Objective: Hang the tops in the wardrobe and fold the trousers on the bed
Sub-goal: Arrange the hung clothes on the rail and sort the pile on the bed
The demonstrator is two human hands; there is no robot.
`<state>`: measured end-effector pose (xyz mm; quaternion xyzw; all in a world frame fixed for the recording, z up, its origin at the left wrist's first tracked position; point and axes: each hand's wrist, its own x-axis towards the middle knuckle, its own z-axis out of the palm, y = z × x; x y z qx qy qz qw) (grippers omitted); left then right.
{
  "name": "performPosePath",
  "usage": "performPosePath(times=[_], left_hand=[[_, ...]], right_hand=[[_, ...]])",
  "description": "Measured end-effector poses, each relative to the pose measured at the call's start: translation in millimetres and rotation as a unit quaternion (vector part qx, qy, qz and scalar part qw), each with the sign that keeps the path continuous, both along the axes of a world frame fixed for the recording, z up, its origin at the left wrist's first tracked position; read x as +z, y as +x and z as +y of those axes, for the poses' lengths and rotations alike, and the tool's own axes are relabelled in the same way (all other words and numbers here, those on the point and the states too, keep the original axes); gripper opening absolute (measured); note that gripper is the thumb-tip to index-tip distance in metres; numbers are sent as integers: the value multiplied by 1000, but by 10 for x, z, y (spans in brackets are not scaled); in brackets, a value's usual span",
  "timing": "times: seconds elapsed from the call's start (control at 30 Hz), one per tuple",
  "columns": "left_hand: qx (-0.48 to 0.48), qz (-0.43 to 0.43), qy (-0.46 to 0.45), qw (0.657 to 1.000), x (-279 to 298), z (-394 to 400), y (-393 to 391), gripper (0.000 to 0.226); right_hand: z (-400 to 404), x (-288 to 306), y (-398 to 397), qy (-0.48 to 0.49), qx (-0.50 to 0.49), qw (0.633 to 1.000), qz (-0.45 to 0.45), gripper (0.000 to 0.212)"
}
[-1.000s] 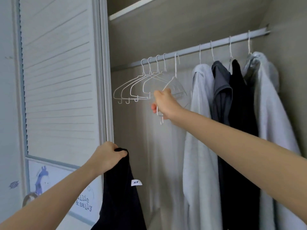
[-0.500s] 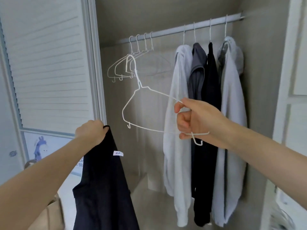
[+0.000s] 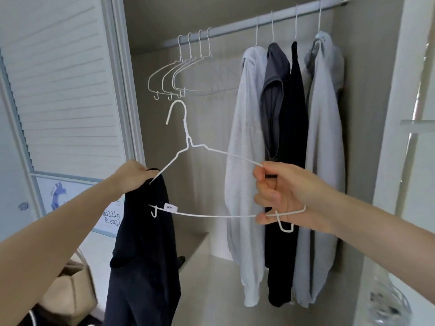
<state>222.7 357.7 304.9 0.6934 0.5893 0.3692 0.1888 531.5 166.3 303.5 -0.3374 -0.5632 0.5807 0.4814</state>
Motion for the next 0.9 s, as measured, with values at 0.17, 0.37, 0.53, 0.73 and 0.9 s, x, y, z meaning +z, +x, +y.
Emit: performPosePath(times=[0.17,0.37,0.53,0.73,0.9], left_hand=[[-126,-88,27,988,174,-327,173,44],[-185,103,142,967,417,-597,263,27],[-153,142,314,926,555,-807,276,39],[-201,-8,317,927,567,-988,588,43],[-181,-19,304,935,591,-992,616,48]], right_hand=[[139,-285,-138,-52,19,998,40,18],[99,-328,-307,19,31,991,128,22],[41,-275,-325,41,197,964,174,29],[243,-343,-565,-36,176,962,206,54],[397,-383,-795,37,-7,996,-80,36]])
